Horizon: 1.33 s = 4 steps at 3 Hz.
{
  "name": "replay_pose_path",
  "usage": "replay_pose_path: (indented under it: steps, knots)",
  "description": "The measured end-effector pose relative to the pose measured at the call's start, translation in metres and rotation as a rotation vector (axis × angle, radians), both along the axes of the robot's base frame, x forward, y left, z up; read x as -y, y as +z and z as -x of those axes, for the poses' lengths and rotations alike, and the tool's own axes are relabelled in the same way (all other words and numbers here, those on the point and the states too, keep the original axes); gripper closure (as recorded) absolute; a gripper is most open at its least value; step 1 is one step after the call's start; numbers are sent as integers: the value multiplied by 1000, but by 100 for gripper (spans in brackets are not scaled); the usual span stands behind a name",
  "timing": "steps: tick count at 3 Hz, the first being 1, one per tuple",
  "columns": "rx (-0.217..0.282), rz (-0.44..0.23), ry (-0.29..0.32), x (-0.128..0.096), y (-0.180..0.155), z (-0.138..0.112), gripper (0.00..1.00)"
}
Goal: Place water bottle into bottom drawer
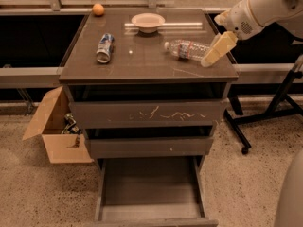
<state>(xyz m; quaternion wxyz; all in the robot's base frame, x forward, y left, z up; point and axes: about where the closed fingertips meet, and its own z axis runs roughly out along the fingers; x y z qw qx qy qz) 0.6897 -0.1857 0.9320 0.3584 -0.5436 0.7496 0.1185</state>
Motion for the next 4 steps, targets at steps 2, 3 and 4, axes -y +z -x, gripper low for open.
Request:
replay_pose_path:
  steps: [2,3,4]
  knots:
    - [-58,-9,-19,-3,-36,-39,0]
    - [-88,-1,-27,-6,-51,-54,0]
    - [-119,9,-30,-11,-67,-65,0]
